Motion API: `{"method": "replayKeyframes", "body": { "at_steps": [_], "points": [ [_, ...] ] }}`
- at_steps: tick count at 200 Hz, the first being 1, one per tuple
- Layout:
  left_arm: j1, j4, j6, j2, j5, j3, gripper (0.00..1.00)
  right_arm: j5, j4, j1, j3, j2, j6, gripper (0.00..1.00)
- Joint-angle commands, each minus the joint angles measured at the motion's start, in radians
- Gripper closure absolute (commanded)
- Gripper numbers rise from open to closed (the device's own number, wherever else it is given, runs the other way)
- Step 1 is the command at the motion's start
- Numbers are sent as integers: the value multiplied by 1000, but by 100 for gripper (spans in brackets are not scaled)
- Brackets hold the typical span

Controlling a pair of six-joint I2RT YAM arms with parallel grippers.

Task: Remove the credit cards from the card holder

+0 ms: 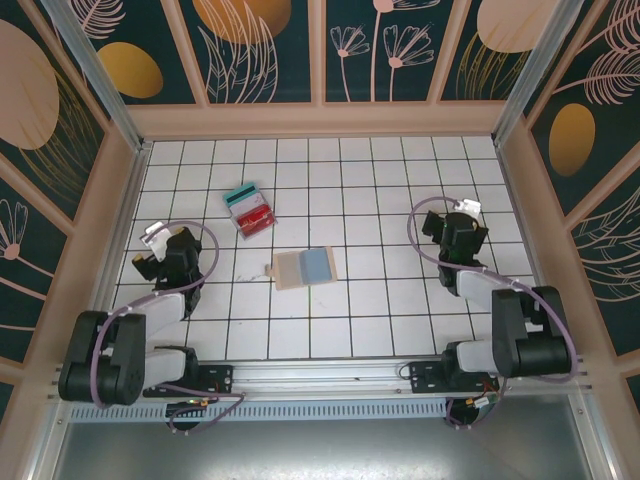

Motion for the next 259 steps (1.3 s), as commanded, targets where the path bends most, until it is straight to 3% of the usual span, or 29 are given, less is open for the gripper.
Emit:
{"method": "replayKeyframes", "body": {
  "at_steps": [1, 28, 59, 78, 91, 110, 185, 215, 259],
  "points": [
    [38, 280, 47, 56, 128, 7, 1, -55, 216, -36, -21, 54, -15, 1],
    [60, 355, 132, 140, 271, 52, 1, -156, 296, -73, -7, 124, -29, 1],
    [61, 433, 165, 174, 339, 31, 1, -271, 385, -107, -28, 161, -44, 1],
    [60, 574, 205, 192, 444, -43, 1, -337, 445, -118, -67, 150, -65, 1],
    [60, 707, 211, 253, 444, -71, 1, -380, 523, -118, -113, 145, -75, 1],
    [60, 687, 213, 242, 449, -72, 1, -376, 713, -117, -198, 183, -78, 1],
    [61, 672, 218, 238, 450, -68, 1, -347, 674, -102, -187, 176, -80, 1],
    [61, 629, 262, 241, 569, -45, 1, -347, 674, -101, -186, 177, -80, 1],
    [60, 627, 264, 239, 574, -43, 1, -347, 674, -100, -185, 177, -80, 1]
  ]
}}
